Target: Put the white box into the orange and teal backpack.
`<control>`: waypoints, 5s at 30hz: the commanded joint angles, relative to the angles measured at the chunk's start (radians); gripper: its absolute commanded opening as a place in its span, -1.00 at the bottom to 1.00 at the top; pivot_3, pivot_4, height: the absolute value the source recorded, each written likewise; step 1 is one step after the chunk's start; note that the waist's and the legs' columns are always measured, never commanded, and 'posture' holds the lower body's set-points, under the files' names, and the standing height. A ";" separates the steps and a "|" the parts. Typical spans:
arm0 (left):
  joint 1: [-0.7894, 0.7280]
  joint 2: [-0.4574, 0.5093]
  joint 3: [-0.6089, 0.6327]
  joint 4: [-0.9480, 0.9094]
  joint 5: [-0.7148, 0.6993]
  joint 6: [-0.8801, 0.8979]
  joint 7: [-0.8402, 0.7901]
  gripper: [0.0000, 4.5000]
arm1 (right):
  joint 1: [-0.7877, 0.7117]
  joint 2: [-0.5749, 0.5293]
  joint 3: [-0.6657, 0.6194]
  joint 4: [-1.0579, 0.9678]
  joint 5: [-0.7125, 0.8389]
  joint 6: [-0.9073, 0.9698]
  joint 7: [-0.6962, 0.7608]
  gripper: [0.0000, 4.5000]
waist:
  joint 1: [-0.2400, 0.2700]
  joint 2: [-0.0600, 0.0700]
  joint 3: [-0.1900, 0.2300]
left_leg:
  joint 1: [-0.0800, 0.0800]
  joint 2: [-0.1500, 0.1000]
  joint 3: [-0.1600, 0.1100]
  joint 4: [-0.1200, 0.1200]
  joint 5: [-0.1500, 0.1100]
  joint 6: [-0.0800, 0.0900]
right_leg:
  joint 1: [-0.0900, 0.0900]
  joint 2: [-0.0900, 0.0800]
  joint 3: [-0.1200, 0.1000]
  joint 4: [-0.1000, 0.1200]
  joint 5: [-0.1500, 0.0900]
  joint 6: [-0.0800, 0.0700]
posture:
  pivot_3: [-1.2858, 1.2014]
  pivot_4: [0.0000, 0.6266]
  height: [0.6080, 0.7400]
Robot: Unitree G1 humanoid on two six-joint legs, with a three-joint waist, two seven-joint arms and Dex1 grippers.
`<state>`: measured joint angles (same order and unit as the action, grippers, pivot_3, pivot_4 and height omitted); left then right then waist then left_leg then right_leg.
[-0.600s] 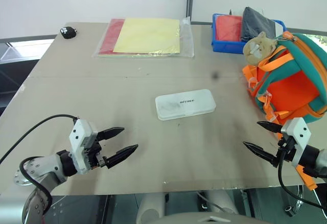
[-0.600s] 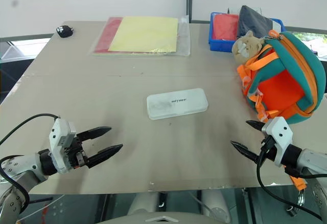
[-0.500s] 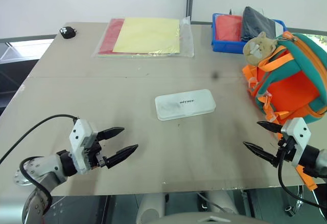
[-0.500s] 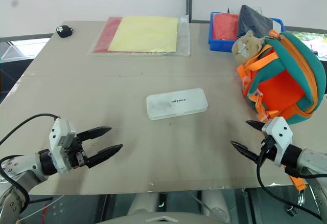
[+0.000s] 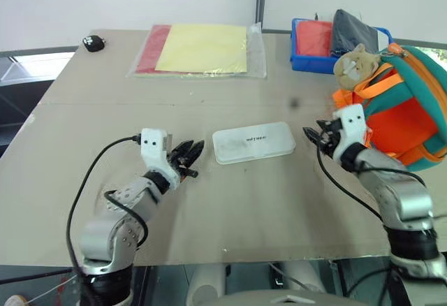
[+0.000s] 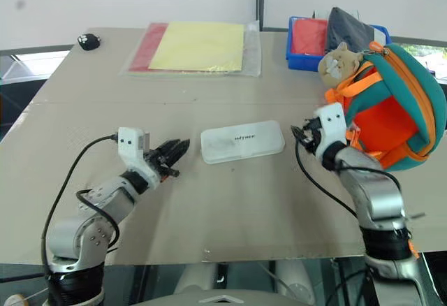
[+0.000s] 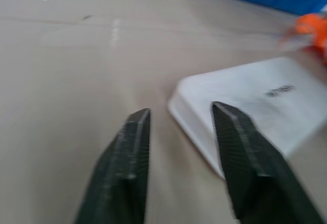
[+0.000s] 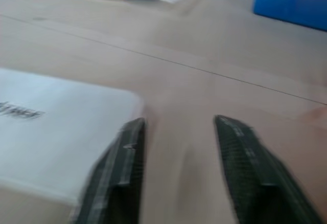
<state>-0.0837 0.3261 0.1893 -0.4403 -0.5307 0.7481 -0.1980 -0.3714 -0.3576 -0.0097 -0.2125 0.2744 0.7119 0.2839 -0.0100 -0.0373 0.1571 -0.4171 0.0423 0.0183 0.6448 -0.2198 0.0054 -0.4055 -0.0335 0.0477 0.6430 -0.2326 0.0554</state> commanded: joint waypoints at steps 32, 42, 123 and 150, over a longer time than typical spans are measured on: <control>-0.002 0.525 0.265 0.196 -0.390 0.608 -0.558 0.71 | 0.063 -0.126 0.211 -0.152 -0.123 0.109 0.194 -1.00 | -0.018 0.001 0.001 | 0.002 0.001 0.001 -0.006 0.000 0.000 | -0.003 -0.001 -0.001 0.000 -0.003 -0.004 | 0.03 -0.52 1.00; -0.210 0.322 0.158 0.380 -0.403 0.775 -0.444 0.71 | 0.008 -0.060 0.332 -0.074 -0.164 0.047 0.214 -1.00 | -0.023 0.000 0.000 | 0.001 -0.001 0.000 -0.006 0.000 0.000 | -0.003 -0.001 -0.001 0.000 -0.001 0.000 | 0.03 -0.52 1.00; 0.030 0.637 0.673 0.076 -0.755 0.152 -0.734 -0.57 | -0.357 -0.170 0.019 0.032 0.377 -0.115 0.712 -0.98 | -0.005 0.000 0.007 | -0.003 0.000 0.000 -0.007 0.000 0.000 | -0.007 -0.002 -0.004 -0.001 -0.003 -0.005 | 0.03 -0.52 1.00; -0.268 0.701 0.141 0.168 -0.128 -0.282 -0.883 -0.57 | -0.338 -0.266 0.032 -0.139 0.537 0.014 0.865 -0.98 | 0.005 0.000 0.007 | -0.004 0.000 0.001 -0.007 0.000 0.000 | -0.007 -0.002 -0.003 -0.001 -0.001 -0.001 | 0.03 -0.52 1.00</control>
<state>-0.3320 1.0061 0.3488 -0.2835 -0.6884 0.4661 -1.0863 -0.6985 -0.6141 0.0478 -0.2909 0.7643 0.7283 1.1217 -0.0046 -0.0369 0.1637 -0.4213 0.0421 0.0188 0.6380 -0.2197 0.0052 -0.4123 -0.0356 0.0445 0.6425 -0.2339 0.0545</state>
